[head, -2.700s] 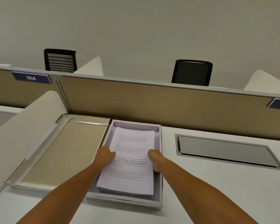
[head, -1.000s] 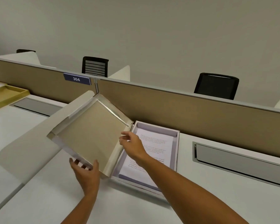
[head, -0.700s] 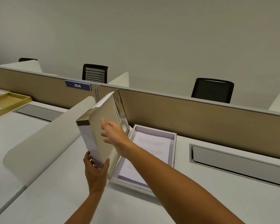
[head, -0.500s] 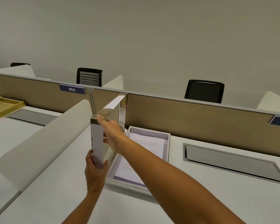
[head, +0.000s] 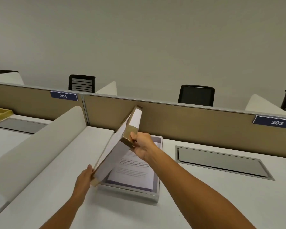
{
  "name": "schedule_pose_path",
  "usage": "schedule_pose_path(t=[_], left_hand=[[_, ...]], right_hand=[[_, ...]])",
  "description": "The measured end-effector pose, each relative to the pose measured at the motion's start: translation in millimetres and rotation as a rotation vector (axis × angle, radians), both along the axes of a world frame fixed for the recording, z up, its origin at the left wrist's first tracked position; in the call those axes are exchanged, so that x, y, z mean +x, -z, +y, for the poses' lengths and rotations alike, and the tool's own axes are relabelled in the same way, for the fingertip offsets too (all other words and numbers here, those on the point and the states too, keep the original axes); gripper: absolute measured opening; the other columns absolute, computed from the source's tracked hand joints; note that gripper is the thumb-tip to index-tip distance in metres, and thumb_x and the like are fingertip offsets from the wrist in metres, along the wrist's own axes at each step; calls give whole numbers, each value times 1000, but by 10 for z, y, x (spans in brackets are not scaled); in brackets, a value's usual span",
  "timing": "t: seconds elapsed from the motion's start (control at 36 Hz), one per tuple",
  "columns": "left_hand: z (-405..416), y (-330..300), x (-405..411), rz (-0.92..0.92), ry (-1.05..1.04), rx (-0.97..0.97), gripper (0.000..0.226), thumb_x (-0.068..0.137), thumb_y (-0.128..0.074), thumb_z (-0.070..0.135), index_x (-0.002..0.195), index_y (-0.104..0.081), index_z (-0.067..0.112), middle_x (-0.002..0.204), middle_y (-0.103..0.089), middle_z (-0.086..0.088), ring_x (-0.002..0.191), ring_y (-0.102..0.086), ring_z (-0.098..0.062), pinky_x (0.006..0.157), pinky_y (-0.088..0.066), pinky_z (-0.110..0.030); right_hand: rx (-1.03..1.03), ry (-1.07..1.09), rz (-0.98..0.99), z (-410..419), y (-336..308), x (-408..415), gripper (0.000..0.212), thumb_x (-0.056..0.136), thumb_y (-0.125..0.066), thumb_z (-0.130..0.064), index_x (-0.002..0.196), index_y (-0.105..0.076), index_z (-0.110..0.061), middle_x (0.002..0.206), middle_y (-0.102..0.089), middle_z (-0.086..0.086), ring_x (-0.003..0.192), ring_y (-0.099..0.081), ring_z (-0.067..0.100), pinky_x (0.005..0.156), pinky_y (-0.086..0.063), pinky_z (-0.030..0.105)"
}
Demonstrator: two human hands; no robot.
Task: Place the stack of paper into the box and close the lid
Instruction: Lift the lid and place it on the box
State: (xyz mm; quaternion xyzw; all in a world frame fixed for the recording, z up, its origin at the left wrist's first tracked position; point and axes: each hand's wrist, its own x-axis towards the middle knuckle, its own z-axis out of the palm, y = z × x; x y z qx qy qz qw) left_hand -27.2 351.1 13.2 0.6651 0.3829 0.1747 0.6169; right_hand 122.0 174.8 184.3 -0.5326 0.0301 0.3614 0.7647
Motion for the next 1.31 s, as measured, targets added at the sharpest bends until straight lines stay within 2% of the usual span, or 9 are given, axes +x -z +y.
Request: schedule_pose_path(t=[0.11, 0.33, 0.44, 0.5, 0.56, 0.64, 0.86, 0.97, 1.31], left_hand=[[49, 79, 40, 26, -17, -70, 41, 100, -49, 35, 100, -65, -3, 92, -63, -22, 86, -59, -35, 80, -51, -45], [24, 81, 256, 104, -8, 86, 24, 100, -48, 17, 98, -65, 1, 86, -57, -17, 75, -50, -25, 71, -41, -38], [-66, 70, 361, 108, 9, 157, 22, 101, -47, 16, 109, -63, 3, 97, -62, -16, 84, -54, -27, 77, -43, -38], [-103, 70, 416, 117, 12, 187, 24, 101, -46, 17, 112, -62, 3, 99, -62, -18, 86, -55, -28, 78, -44, -38], [-118, 88, 450, 132, 14, 213, 26, 101, -47, 19, 116, -61, 3, 103, -63, -19, 90, -57, -31, 81, -47, -40], [-109, 121, 455, 150, 19, 245, 29, 101, -47, 20, 120, -59, 2, 106, -64, -19, 94, -59, -34, 88, -51, -46], [-122, 147, 414, 192, 111, 461, 45, 103, -41, 18, 147, -40, 9, 125, -62, -18, 98, -62, -34, 94, -50, -49], [-135, 166, 452, 217, 131, 478, 42, 104, -39, 18, 143, -46, 6, 138, -57, -18, 119, -58, -42, 105, -45, -52], [-151, 198, 459, 248, 143, 519, 43, 102, -42, 13, 143, -44, 4, 127, -62, -20, 92, -62, -33, 92, -53, -44]], right_hand=[[23, 25, 38, -351, 234, 22, 22, 103, -50, -5, 122, -62, -7, 123, -70, 16, 94, -70, 25, 77, -60, 37], [-175, 74, 37, -785, 797, -60, 24, 103, -37, -3, 100, -61, -9, 93, -69, 11, 79, -66, 23, 64, -60, 35], [-287, 113, 17, -869, 1131, -39, 34, 107, -33, -18, 114, -63, -5, 92, -67, 12, 82, -62, 25, 68, -50, 36], [-281, 119, 10, -907, 1232, -50, 37, 108, -35, -26, 126, -60, -6, 98, -68, 15, 87, -61, 27, 73, -50, 38], [-307, 116, 3, -946, 1315, -83, 42, 108, -35, -35, 144, -47, -14, 127, -64, 14, 107, -62, 30, 83, -55, 43], [-397, 91, -21, -963, 1423, -163, 56, 105, -27, -53, 156, -23, -31, 161, -33, 4, 143, -38, 35, 111, -43, 54], [-781, -123, -253, -939, 1556, -297, 72, 104, -43, -42, 160, 3, -37, 162, -18, 13, 135, -44, 33, 99, -56, 39], [-914, -249, -457, -925, 1577, -274, 69, 105, -35, -47, 159, 7, -37, 160, -33, 11, 131, -53, 33, 96, -59, 45], [-1109, -482, -551, -953, 1698, -145, 73, 106, -38, -43, 161, 6, -24, 144, -55, 13, 120, -63, 28, 98, -53, 36]])
